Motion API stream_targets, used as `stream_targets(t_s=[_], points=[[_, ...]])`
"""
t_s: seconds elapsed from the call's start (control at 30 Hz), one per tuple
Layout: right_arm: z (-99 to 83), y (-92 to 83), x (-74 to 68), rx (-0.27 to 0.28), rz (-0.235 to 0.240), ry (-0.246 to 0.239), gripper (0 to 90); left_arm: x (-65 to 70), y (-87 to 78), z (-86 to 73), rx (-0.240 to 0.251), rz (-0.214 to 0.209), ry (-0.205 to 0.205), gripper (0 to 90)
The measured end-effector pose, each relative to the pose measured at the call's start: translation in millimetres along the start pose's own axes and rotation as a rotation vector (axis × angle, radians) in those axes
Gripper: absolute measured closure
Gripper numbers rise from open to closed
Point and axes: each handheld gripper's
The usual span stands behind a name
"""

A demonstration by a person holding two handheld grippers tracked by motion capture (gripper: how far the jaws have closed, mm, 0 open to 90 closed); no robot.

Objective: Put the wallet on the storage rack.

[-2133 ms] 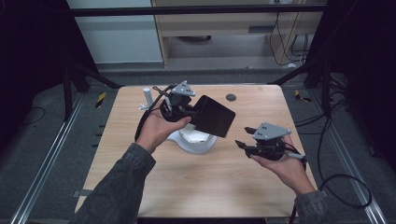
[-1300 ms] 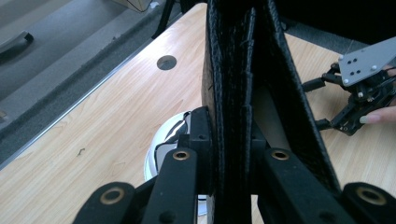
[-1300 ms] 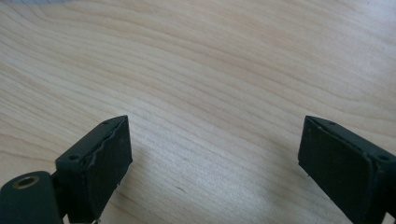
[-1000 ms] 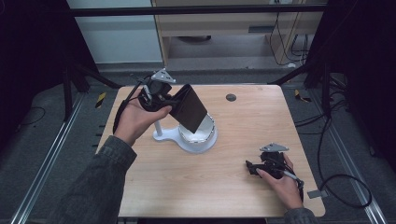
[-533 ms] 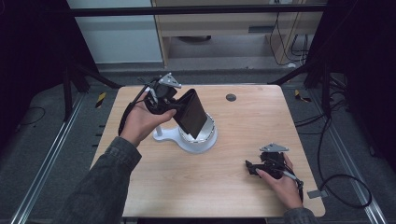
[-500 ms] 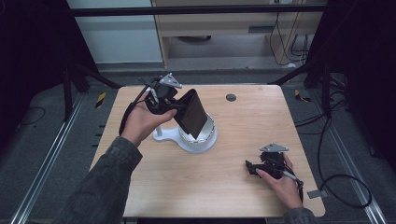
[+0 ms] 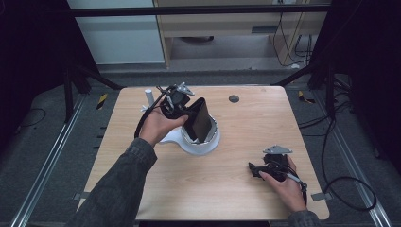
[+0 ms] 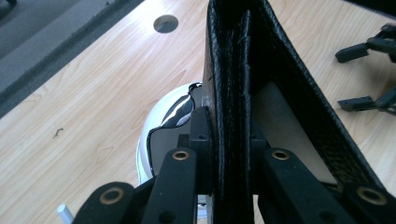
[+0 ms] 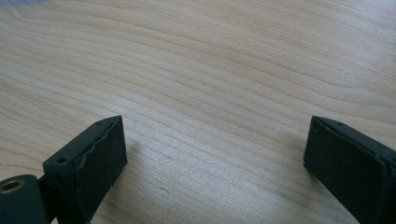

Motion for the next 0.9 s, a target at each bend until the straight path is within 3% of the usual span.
stream_targets(t_s=[0.33, 0.5, 0.57, 0.9], points=[[-0.1, -0.1, -0.2, -0.001, 0.001, 0.001, 6.1, -8.6, 12.8, -1.1, -0.012, 0.006, -0.051, 78.2], [-0.1, -0.1, -0.1, -0.001, 0.0, -0.001, 6.1, -9.6, 13.3, -2.1, 0.002, 0.042, -0.061, 63.0], [-0.2, -0.2, -0.1, -0.001, 0.001, -0.002, 6.1, -10.0, 10.5, -3.4, 0.021, 0.059, -0.068, 58.6], [-0.2, -0.2, -0.1, -0.001, -0.001, -0.001, 6.1, -9.6, -23.4, -4.8, 0.137, 0.12, -0.06, 57.7]])
Point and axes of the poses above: each handheld gripper's, and its own axes: y roughly forward along the jaws, z roughly out of its top, x roughly to its right, and after that the axes turned 6 degrees about -y, right-handed
